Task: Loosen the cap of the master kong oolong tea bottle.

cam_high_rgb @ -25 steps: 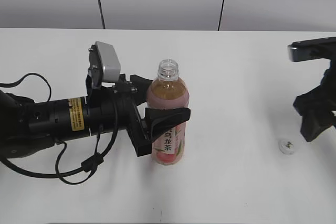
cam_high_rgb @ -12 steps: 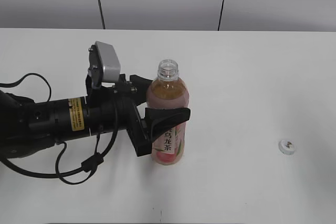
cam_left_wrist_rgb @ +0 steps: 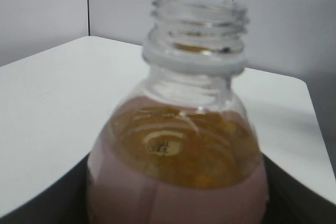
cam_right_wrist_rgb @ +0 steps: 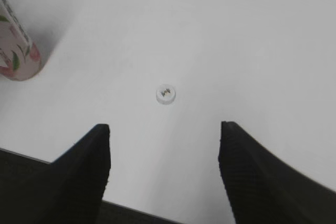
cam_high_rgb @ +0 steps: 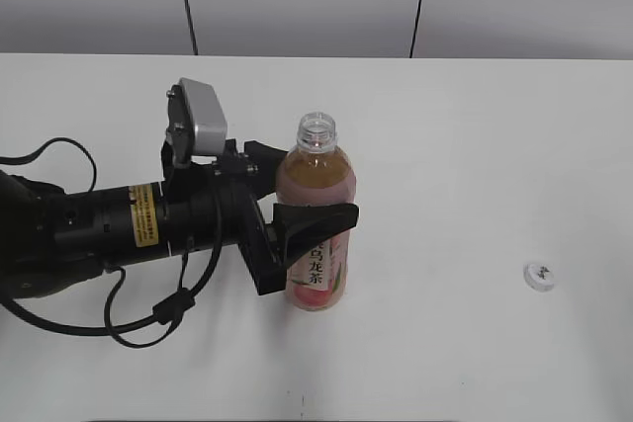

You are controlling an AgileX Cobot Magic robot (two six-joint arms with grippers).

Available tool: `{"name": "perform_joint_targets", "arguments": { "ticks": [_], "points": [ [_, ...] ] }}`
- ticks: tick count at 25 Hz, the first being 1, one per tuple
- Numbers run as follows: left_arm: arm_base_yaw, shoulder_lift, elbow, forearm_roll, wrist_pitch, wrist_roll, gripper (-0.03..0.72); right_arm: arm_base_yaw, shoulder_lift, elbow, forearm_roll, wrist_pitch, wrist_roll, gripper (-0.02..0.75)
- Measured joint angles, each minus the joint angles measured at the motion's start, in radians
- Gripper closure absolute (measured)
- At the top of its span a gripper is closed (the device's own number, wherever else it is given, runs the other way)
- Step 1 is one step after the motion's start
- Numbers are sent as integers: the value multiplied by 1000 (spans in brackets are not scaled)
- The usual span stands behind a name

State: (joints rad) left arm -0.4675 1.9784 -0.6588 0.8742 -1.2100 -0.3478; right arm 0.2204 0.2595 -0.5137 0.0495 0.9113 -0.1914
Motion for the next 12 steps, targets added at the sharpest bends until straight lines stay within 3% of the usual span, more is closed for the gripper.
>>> {"name": "perform_joint_targets", "arguments": {
  "ticks": [12],
  "points": [
    [0, 0, 0, 0, 0, 0, 230, 0, -87, -6, 47, 165, -1, 245]
  ]
}}
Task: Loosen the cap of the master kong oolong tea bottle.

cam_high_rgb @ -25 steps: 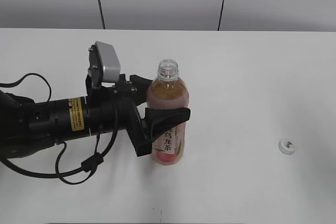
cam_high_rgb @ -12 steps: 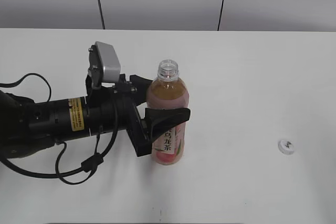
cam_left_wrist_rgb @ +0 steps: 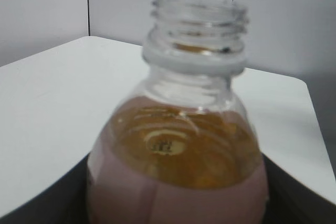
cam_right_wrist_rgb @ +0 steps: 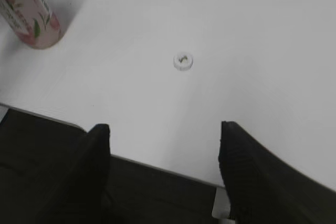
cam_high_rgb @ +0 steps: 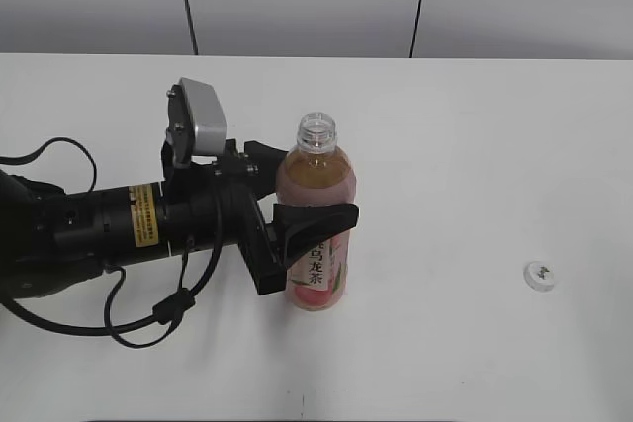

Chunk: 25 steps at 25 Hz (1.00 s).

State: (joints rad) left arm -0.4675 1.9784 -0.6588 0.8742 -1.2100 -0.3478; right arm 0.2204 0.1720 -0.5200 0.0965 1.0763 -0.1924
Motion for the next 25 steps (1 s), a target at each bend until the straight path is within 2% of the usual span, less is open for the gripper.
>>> {"name": "perform_joint_targets", "arguments": {
  "ticks": [8, 18, 25],
  "points": [
    [0, 0, 0, 0, 0, 0, 230, 0, -13, 6, 0, 20, 0, 246],
    [0, 0, 0, 1, 2, 3, 230, 0, -179, 7, -5, 23, 1, 245],
    [0, 0, 0, 3, 1, 5, 133, 0, -179, 7, -16, 23, 15, 245]
  ]
}}
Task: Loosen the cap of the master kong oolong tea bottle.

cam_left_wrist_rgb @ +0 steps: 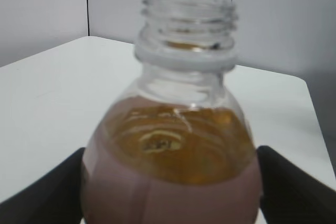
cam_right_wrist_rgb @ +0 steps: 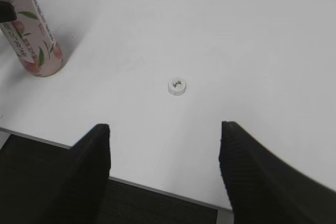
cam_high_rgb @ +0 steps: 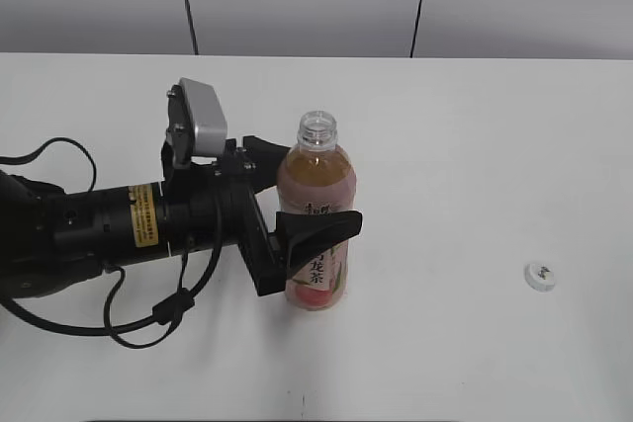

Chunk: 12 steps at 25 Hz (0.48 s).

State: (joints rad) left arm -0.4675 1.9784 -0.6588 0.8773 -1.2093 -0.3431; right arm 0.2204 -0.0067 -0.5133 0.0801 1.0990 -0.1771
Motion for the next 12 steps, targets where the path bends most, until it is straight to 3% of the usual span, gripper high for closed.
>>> {"name": "perform_joint_targets", "arguments": {
  "ticks": [12],
  "points": [
    [0, 0, 0, 4, 0, 0, 91, 0, 0, 0, 0, 0, 0, 245]
  ]
}}
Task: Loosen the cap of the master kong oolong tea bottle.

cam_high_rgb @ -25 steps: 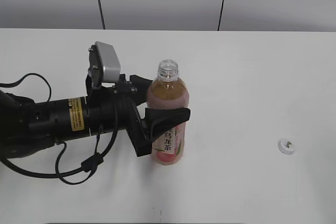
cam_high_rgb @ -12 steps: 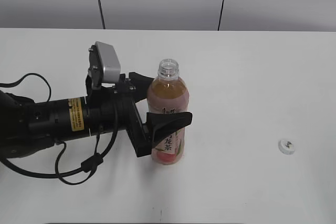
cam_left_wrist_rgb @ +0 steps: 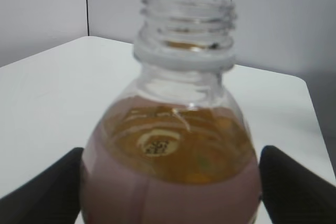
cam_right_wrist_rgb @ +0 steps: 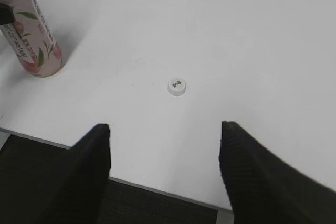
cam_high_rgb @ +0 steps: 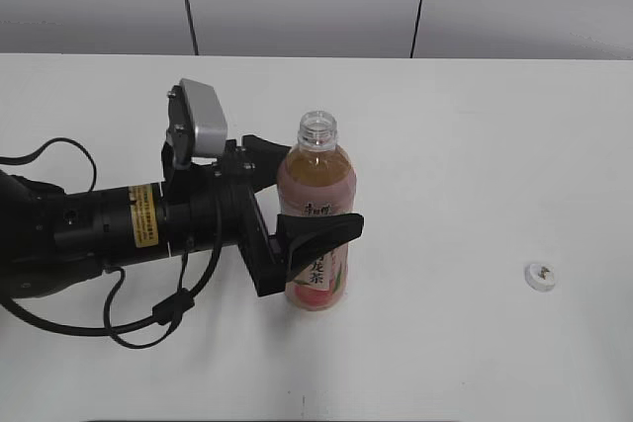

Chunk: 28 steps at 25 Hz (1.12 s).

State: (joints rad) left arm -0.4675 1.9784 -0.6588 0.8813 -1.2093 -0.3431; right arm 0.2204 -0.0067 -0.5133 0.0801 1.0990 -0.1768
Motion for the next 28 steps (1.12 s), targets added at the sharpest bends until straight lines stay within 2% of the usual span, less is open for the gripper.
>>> {"name": "perform_joint_targets", "arguments": {
  "ticks": [12, 22, 28],
  "points": [
    [0, -160, 0, -3, 21, -55, 94, 0, 0, 0, 0, -1, 0, 245],
    [0, -376, 0, 1, 145, -222, 95, 0, 0, 0, -4, -1, 1, 245],
    [0, -541, 1, 42, 251, -374, 97, 0, 0, 0, -4, -1, 1, 245]
  ]
}}
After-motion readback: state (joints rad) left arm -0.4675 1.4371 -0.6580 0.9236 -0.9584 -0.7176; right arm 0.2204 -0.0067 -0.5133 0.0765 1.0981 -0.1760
